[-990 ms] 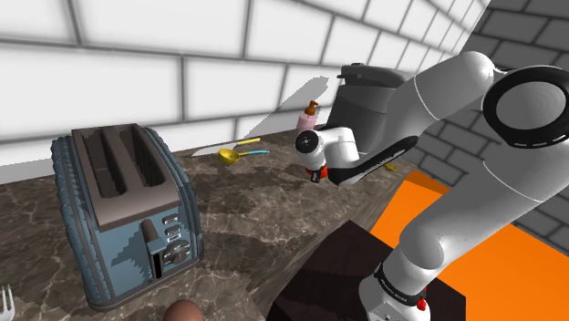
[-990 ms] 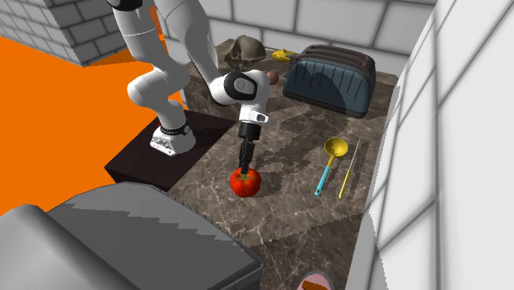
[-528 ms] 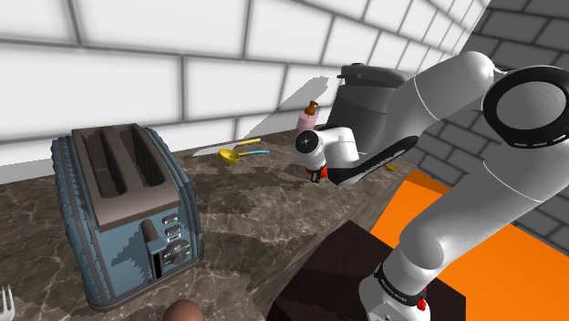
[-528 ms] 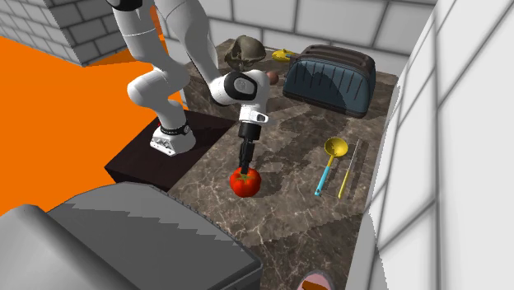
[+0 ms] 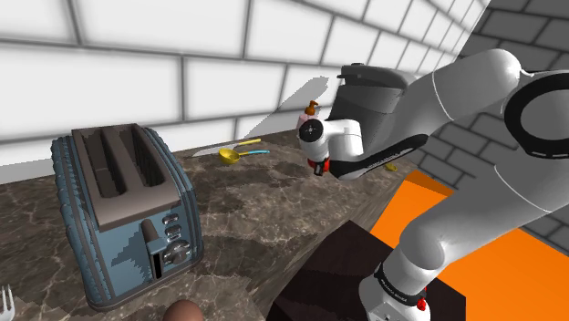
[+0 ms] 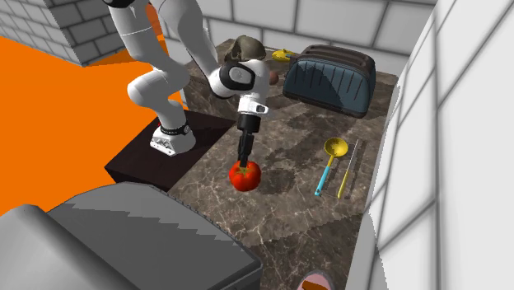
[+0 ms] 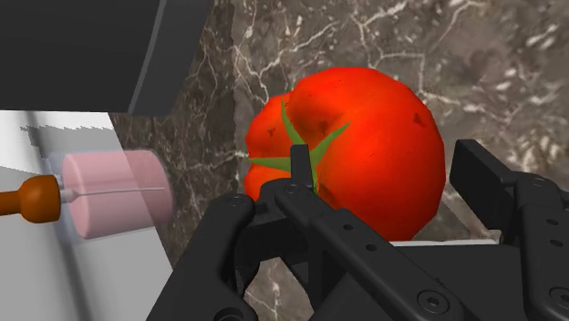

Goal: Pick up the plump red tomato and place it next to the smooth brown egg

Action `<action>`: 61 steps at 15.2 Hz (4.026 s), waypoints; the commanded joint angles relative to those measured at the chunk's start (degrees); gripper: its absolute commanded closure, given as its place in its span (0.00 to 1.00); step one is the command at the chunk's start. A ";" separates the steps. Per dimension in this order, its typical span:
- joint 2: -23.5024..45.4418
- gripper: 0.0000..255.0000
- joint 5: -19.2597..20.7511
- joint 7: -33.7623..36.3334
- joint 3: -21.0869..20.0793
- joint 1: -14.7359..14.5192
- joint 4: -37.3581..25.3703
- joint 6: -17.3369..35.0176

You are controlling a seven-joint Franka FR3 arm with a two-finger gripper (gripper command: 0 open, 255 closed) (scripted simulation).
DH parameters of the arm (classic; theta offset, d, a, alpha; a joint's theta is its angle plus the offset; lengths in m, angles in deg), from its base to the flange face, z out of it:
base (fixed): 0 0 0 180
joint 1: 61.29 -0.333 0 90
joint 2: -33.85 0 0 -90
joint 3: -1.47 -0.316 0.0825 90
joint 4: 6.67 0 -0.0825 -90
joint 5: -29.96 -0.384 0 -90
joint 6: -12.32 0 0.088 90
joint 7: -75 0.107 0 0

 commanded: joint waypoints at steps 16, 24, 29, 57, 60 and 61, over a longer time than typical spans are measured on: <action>-9.68 1.00 -9.58 -14.16 1.23 -2.28 -3.58 -6.41; -14.24 1.00 -15.90 -14.42 -2.79 -6.48 -2.96 -12.83; -16.34 1.00 -22.28 -11.18 -8.54 -11.24 -2.68 -19.16; 17.13 1.00 -36.40 27.04 -45.85 -24.03 -37.74 -56.29; 26.55 1.00 -33.77 34.05 -46.94 -29.21 -45.07 -61.82; 29.47 1.00 -32.96 36.07 -46.73 -31.48 -47.67 -63.58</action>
